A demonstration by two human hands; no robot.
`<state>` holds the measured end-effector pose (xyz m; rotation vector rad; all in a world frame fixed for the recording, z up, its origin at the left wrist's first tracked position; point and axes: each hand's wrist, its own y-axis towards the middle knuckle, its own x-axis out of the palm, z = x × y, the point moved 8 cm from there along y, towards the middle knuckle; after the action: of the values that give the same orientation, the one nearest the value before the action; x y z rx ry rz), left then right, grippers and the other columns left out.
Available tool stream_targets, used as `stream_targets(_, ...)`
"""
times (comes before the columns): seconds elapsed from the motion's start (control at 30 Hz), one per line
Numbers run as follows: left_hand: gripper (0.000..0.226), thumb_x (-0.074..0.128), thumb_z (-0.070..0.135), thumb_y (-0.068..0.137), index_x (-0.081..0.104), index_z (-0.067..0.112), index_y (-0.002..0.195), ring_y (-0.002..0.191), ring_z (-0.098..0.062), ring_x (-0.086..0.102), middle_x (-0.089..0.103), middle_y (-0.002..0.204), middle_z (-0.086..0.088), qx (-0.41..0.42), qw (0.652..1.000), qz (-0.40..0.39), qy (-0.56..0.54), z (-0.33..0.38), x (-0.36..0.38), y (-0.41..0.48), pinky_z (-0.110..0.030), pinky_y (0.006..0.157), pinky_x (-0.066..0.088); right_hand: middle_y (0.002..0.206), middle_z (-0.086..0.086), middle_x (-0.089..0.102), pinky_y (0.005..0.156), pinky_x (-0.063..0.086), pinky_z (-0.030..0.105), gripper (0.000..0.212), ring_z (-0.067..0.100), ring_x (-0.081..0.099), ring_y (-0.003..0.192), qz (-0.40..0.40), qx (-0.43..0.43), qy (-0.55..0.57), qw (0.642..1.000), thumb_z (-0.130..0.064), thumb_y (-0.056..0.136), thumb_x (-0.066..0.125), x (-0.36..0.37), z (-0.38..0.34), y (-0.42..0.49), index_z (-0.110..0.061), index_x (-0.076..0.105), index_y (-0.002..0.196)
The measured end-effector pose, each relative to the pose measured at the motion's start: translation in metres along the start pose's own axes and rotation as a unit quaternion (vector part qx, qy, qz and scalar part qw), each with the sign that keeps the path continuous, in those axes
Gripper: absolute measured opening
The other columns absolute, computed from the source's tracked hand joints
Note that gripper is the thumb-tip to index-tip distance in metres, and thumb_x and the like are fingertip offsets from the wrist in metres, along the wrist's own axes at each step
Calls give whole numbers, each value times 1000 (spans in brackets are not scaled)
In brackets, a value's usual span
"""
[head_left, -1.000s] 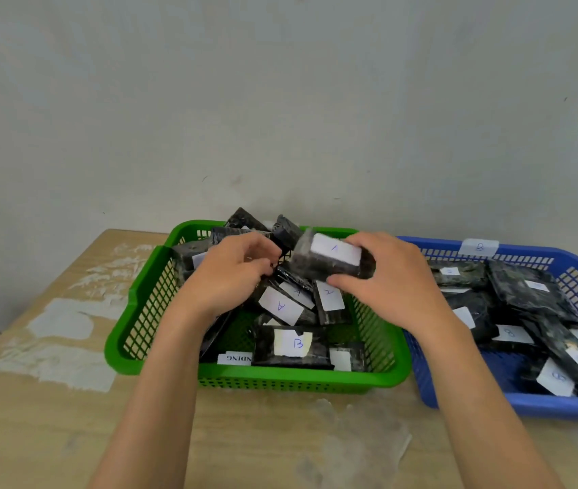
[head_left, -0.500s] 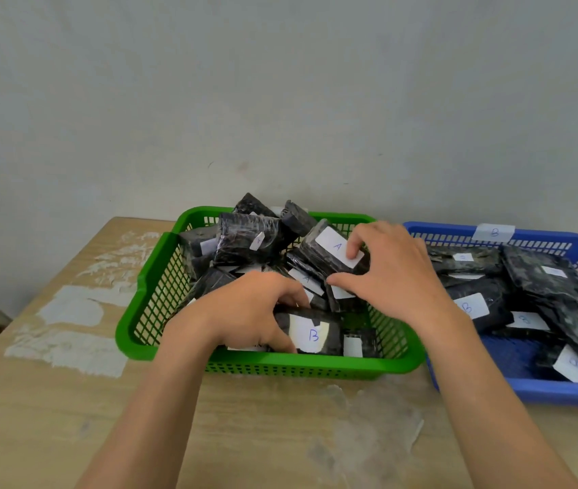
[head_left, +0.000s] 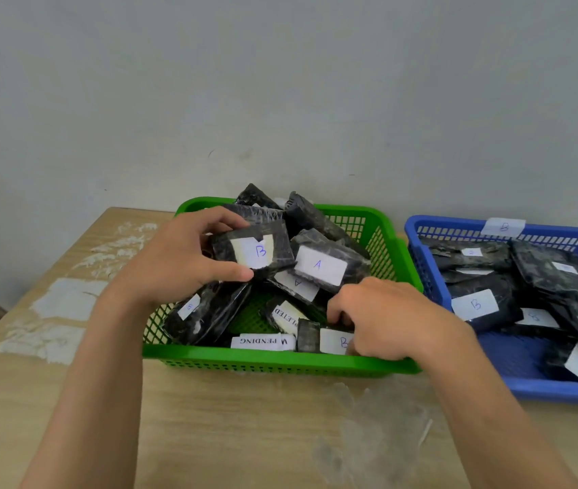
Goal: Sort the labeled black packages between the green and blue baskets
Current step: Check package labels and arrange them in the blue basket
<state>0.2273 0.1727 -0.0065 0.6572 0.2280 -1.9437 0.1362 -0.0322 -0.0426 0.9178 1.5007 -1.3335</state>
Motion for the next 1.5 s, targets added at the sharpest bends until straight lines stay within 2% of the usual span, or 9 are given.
stream_targets(0.13, 55, 90, 38, 57, 68, 39, 108, 90, -13, 74, 71, 100, 18, -1, 1000, -7, 0, 0, 4, 1, -47, 85, 60, 98, -4, 66, 75, 54, 37, 36, 22, 63, 91, -18, -3, 24, 1000, -26, 84, 81, 7, 6, 6, -30, 67, 117)
stream_targets(0.3, 53, 93, 29, 63, 69, 38, 109, 92, -14, 74, 72, 102, 16, 9, 1000, -11, -22, 3, 8, 3, -46, 86, 59, 81, -22, 65, 71, 48, 21, 29, -1, 63, 79, 21, -50, 156, 986, -36, 79, 87, -13, 9, -2, -32, 77, 106)
stream_targets(0.43, 52, 94, 15, 68, 69, 34, 110, 92, -11, 74, 74, 102, 15, 25, 999, -14, -43, 10, 17, 3, -28, 78, 58, 88, -16, 77, 79, 57, 27, 18, -3, 71, 83, 79, -74, 236, 966, -31, 82, 85, -42, 25, -23, -30, 80, 100)
stream_targets(0.7, 64, 93, 19, 71, 58, 32, 124, 98, -17, 74, 67, 113, 4, 74, 992, 29, -97, 53, 63, 1, -46, 85, 62, 88, -14, 79, 86, 58, 27, 30, 9, 76, 83, 362, 20, 376, 853, -24, 78, 87, -97, 154, -126, -43, 77, 100)
stream_targets(0.83, 62, 87, 28, 71, 56, 31, 125, 104, -21, 71, 68, 115, 7, 98, 991, 14, -94, 79, 98, 2, -55, 87, 58, 78, -19, 76, 66, 45, 4, 29, -6, 69, 69, 272, 87, 302, 909, -20, 76, 89, -61, 198, -147, -43, 77, 88)
stream_targets(0.93, 56, 86, 27, 69, 61, 33, 119, 99, -18, 73, 71, 111, 8, 107, 989, 9, -99, 104, 126, 12, -51, 86, 60, 76, -20, 76, 64, 49, 12, 24, -4, 70, 71, 117, 100, 230, 961, -17, 84, 83, -18, 207, -141, -40, 76, 88)
stream_targets(1.03, 54, 87, 22, 67, 63, 35, 113, 100, -22, 72, 72, 110, 5, 116, 988, -7, -105, 133, 164, 24, -51, 91, 58, 82, -18, 78, 77, 57, 24, 22, -4, 71, 79, 35, 91, 217, 971, -17, 88, 76, 11, 205, -125, -39, 77, 91)
stream_targets(1.2, 53, 92, 19, 66, 60, 31, 107, 79, 3, 63, 65, 96, 16, 133, 989, -64, 6, 171, 233, 43, -15, 75, 51, 91, -22, 78, 77, 54, 13, 20, -12, 68, 86, 50, 84, 244, 965, -25, 84, 84, 20, 216, -112, -37, 80, 100)
stream_targets(1.5, 58, 93, 30, 67, 52, 25, 108, 84, -21, 59, 61, 102, -1, 90, 937, -245, 233, 170, 313, 52, -35, 71, 49, 78, -15, 79, 72, 52, 17, 23, 0, 75, 77, 233, 126, 352, 898, -11, 82, 84, -10, 281, -175, -34, 81, 83)
